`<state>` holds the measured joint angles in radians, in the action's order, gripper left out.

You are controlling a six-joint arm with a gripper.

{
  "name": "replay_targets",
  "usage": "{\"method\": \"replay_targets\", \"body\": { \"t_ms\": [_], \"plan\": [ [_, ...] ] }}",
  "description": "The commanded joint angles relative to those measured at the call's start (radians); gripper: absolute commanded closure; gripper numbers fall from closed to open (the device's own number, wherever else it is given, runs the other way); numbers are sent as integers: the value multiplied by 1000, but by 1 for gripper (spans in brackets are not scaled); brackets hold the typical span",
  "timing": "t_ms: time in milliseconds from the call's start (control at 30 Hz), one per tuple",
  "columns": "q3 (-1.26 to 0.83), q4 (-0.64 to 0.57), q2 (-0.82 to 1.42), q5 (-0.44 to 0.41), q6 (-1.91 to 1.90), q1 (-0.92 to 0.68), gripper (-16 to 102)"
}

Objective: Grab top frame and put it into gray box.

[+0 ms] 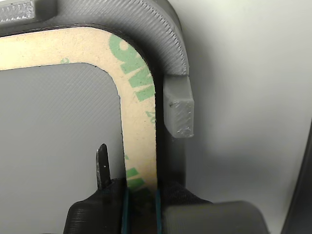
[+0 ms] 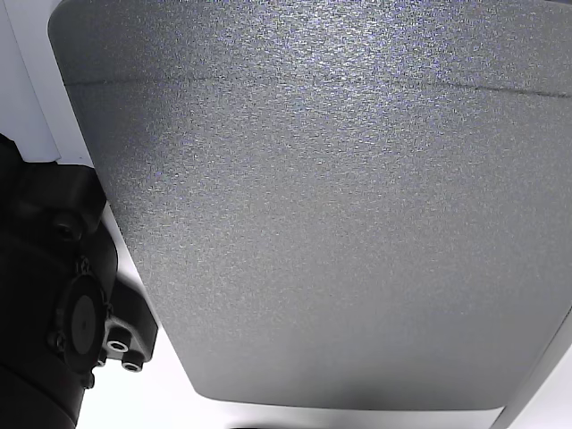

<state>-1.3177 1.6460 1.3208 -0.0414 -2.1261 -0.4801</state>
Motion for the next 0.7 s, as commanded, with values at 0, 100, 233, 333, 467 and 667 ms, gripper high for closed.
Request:
{"method": "replay_targets", "body": {
  "t_ms": [0, 100, 233, 333, 467, 667],
  "plan": [
    [21, 12, 25, 5, -2, 15, 99],
    [17, 12, 25, 6, 3, 15, 99],
    [20, 12, 17, 6, 5, 15, 99],
    [25, 12, 11, 9, 6, 15, 99],
    [26, 12, 11, 14, 6, 15, 98],
    [28, 12, 8, 18, 5, 15, 98]
  ]
}}
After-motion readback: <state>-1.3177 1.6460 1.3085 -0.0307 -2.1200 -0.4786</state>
